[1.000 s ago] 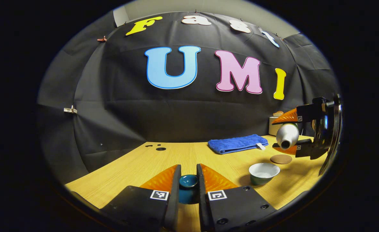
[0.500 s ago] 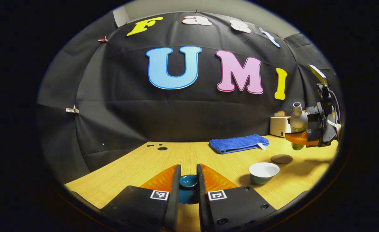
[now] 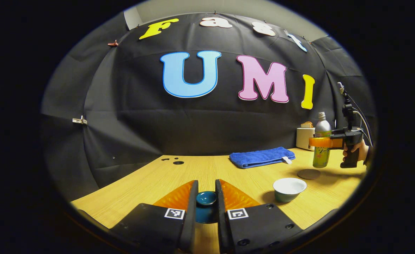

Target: Open the teacup lid with one hand, grasp the water bottle and pour water into the teacup with the other hand; after pouring, place the water bottle on the coaster and then close the teacup lid.

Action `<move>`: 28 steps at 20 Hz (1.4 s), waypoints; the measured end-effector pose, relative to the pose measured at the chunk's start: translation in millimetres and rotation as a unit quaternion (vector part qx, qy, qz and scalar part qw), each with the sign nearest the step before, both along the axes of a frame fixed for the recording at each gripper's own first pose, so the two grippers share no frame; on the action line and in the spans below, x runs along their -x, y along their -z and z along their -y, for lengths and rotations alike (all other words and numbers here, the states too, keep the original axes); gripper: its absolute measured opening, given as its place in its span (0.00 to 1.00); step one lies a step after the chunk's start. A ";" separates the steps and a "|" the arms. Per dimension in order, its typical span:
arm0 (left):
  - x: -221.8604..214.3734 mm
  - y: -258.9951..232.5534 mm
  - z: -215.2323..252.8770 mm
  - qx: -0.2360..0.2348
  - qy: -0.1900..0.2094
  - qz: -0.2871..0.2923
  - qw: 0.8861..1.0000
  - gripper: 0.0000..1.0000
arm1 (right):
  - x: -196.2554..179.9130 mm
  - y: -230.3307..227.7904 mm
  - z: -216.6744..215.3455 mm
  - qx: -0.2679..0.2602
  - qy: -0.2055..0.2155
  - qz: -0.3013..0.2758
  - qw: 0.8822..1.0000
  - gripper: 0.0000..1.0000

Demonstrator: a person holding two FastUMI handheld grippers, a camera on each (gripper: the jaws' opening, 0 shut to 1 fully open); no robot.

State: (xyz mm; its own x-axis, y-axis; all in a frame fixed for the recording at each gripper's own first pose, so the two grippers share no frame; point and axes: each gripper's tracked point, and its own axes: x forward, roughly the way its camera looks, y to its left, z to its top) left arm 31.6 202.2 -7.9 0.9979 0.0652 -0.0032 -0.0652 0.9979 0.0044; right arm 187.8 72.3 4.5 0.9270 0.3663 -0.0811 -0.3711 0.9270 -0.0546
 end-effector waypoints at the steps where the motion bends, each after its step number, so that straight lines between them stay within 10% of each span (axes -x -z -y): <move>1: 0.1 -0.4 -0.6 0.000 -0.001 0.000 1.000 0.30 | -1.9 4.6 -1.1 -0.006 -0.001 -0.006 1.000 0.77; 28: 1.0 0.2 -0.1 0.000 -0.004 0.000 1.000 0.30 | -5.4 29.2 -1.0 0.005 0.048 -0.049 0.998 0.99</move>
State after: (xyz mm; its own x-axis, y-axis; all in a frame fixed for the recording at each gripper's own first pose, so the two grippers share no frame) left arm 30.6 202.3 -8.1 0.9974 0.0723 -0.0026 -0.0723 0.9974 0.0037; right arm 193.1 73.4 -24.7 0.9452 0.2753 -0.1754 -0.2850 0.9580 -0.0317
